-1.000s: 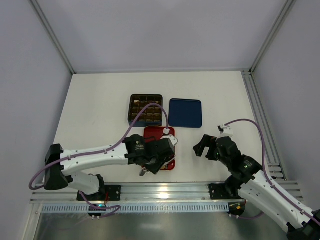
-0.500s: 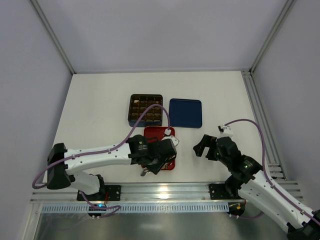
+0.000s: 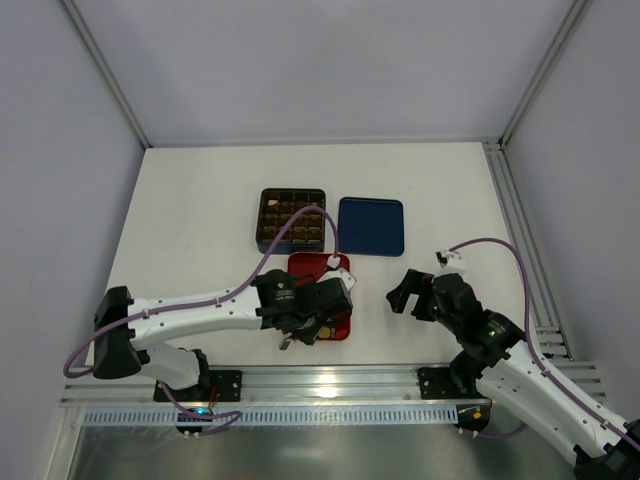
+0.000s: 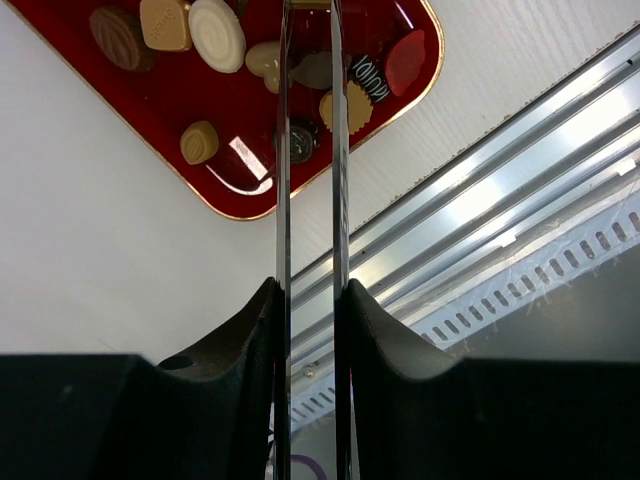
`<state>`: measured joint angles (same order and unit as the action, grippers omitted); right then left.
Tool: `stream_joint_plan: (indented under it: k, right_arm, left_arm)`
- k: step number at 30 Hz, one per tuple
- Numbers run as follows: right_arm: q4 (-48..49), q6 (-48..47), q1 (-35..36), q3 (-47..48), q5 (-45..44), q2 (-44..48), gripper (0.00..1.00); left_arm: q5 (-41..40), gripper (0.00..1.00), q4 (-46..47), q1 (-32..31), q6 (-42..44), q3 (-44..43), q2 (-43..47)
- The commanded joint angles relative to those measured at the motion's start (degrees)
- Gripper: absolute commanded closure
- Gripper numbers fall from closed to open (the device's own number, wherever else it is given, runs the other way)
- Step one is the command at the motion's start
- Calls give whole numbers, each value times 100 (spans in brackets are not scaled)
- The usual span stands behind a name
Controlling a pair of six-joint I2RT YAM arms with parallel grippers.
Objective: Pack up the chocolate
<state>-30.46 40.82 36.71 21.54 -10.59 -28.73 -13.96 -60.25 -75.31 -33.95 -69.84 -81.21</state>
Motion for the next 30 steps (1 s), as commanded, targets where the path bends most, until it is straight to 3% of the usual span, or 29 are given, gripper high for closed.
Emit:
stream_joint_plan:
  k: [1,7,13,22,30]
  right_arm:
    - [93,40,21,-1,-127,34,0]
    - [93,49,12,-1,-119,25,0]
    - [119,31,12,-1,-110,-1,0]
    - [137,-21,21,105,-75,-159,0]
    - [137,-56,21,219,-13,-264,0]
  left_arm:
    - [-353,73,-136,-19,56,-249,281]
    - [-485,73,-356,33,73,-469,413]
    - [-547,73,-426,543,249,-723,562]
    - [-503,72,-198,2335,977,-1567,255]
    - [-354,72,180,3750,1321,-2322,-729]
